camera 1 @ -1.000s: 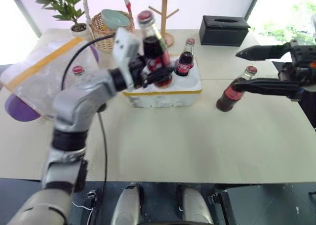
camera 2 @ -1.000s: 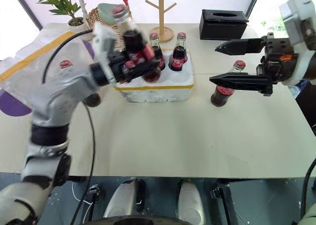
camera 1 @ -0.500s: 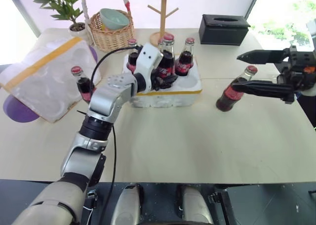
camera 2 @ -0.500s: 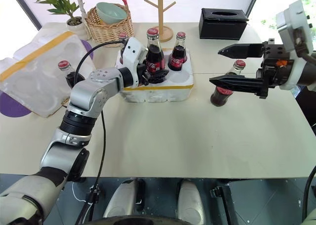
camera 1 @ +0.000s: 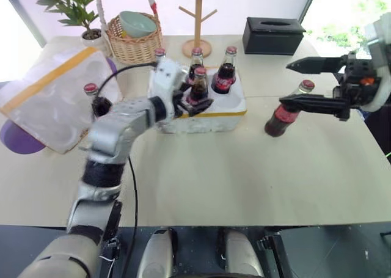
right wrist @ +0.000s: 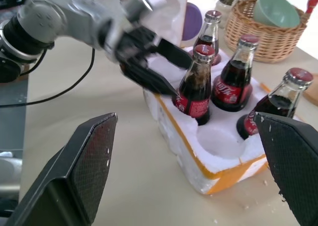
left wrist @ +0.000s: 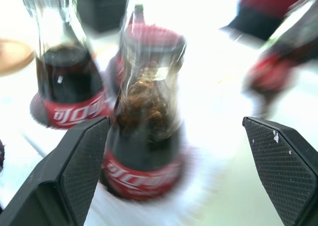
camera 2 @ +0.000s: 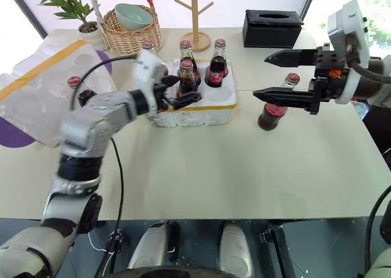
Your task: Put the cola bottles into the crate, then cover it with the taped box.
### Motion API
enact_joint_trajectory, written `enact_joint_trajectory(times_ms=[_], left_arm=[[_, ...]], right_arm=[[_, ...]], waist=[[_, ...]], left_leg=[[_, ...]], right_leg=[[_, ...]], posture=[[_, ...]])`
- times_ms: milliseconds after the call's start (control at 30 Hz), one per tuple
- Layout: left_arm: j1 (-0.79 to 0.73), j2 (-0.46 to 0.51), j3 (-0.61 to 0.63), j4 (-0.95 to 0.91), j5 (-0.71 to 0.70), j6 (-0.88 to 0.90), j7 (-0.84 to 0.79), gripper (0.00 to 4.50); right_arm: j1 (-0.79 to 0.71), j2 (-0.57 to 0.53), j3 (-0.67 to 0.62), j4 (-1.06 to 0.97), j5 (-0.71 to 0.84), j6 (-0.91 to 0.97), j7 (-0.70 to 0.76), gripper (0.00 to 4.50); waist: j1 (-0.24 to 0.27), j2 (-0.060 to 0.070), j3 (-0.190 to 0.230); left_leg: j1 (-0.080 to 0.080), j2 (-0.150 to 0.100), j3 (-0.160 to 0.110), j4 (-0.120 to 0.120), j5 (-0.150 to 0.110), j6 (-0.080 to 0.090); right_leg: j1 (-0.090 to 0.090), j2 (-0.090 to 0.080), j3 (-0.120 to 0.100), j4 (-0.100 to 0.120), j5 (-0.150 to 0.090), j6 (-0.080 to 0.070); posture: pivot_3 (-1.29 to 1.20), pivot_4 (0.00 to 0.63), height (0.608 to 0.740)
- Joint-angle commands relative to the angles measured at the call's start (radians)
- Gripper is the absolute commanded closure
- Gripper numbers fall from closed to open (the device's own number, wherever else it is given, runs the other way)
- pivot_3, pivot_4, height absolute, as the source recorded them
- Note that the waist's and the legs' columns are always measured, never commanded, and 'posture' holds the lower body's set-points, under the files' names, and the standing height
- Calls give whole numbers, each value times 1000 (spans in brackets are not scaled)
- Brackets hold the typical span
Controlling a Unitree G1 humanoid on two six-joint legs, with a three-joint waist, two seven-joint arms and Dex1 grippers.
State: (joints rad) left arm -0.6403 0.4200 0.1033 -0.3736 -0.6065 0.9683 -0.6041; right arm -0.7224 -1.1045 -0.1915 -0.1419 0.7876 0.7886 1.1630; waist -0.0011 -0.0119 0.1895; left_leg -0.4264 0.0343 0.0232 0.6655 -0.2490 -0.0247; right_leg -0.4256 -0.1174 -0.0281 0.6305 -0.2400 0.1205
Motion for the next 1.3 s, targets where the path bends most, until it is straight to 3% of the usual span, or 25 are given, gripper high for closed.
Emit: enact_joint_trajectory(times_ms=[33, 167, 300, 500, 767, 1000, 1067, 1167, 1300], left_arm=[[143, 115, 176, -210, -150, 95, -24, 47], [414, 236, 361, -302, -141, 91, -7, 47], [570, 249, 445, -272, -32, -12, 77, 47], [519, 203, 386, -121, 81, -146, 182, 47], [390, 190, 221, 103, 191, -311, 164, 47], [325, 194, 172, 242, 230, -389, 132, 47], [322, 199, 177, 236, 217, -396, 114, 550], [316, 214, 197, 205, 186, -353, 102, 1789], [276, 292, 251, 107, 32, -227, 3, 1800]], right_arm=[[-34, 6, -8, 5, -10, -22, 12, 0], [-43, 16, 0, 23, -26, -35, 28, 0], [-60, 32, 14, 38, -36, -39, 33, 0], [-95, 56, 34, 50, -48, -31, 31, 0], [-101, 61, 21, 31, -35, -4, 22, 0], [-75, 53, -7, 2, -20, 15, 13, 0], [-67, 50, -15, -2, -19, 16, 12, 0], [-55, 44, -25, -9, -16, 17, 12, 0], [-43, 39, -31, -16, -14, 16, 13, 0]], waist=[[-5, 0, 0], [-7, 0, 0], [5, 0, 0], [16, 0, 0], [14, 0, 0], [12, 0, 0], [13, 0, 0], [14, -1, 0], [13, -1, 0]], left_leg=[[0, 0, 0, 0, 0, 0], [1, 0, 0, 1, 0, 0], [1, 0, 0, 1, 0, 0], [1, 0, 0, 2, 0, 0], [1, 0, 0, 1, 0, 0], [1, 0, 0, 1, 0, 0], [1, 0, 0, 1, 0, 0], [1, 0, 0, 1, 0, 0], [0, 0, 0, 1, 0, 0]], right_leg=[[0, 0, 0, 0, 0, 0], [1, 0, 0, 0, 0, 0], [2, 0, -1, 0, 0, 0], [2, 0, -1, 0, 0, -1], [2, 0, -1, 0, 0, -1], [2, 0, -1, 0, 0, -1], [2, 0, -1, 0, 0, -1], [2, 0, -1, 0, 0, -1], [1, 0, -1, 0, 0, -1]], posture=[[0, 150, 736], [0, 150, 736], [0, 150, 736], [0, 150, 736], [0, 150, 736], [0, 150, 736], [0, 150, 736], [0, 150, 736], [0, 150, 736]])
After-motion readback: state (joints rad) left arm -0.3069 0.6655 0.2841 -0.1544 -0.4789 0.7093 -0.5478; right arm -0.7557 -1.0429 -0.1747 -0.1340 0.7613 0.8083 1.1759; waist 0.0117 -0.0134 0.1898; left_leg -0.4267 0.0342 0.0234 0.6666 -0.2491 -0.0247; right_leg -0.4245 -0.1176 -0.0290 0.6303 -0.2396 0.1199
